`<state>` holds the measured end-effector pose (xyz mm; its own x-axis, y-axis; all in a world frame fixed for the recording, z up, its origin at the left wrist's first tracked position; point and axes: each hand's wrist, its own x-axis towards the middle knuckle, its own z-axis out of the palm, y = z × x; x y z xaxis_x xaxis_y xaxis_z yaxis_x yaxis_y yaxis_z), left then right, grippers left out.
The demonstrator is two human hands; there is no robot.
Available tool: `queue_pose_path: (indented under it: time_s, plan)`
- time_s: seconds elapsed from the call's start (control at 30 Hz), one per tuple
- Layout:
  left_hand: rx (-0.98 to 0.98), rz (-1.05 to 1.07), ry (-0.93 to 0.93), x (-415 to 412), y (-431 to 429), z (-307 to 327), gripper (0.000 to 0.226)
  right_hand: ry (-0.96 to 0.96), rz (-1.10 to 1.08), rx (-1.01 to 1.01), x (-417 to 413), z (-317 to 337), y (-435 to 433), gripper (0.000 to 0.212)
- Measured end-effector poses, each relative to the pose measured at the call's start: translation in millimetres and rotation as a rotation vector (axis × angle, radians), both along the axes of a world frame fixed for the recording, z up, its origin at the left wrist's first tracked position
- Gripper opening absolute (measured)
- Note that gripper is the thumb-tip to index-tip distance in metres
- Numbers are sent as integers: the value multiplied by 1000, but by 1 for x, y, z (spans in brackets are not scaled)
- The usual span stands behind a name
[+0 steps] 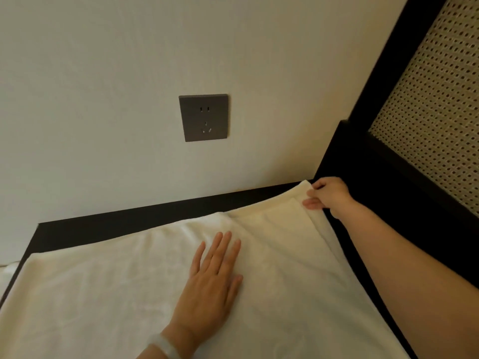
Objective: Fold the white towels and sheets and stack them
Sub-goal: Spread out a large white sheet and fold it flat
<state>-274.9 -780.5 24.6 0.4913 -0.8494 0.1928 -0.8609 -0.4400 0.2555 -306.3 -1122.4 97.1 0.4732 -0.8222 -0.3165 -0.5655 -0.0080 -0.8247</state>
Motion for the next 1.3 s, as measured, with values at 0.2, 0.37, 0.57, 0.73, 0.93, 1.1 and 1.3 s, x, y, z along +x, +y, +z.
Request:
queue_pose_path:
  time_s: [0.2,0.37,0.57,0.73,0.93,1.1,1.3]
  plan:
    - [233,62,-45,4,-8,-4,58,60,-103,36,17,-32,-8,26]
    - [275,73,-57,5,-10,-3,60,191,84,-482,13,-30,10,16]
    - [281,86,-48,3,-10,1,59,542,306,-319,13,-43,23,42]
    - [321,93,-14,4,-12,3,59,107,175,-262,17,-36,-6,20]
    - [294,182,57,36,-22,12,60,33,124,-144,22,-50,-22,15]
    - [285,225,108,94,-34,13,55,129,104,-230,28,-57,-27,16]
    - [316,205,173,134,-56,31,16,180,144,-289,32,-61,-35,17]
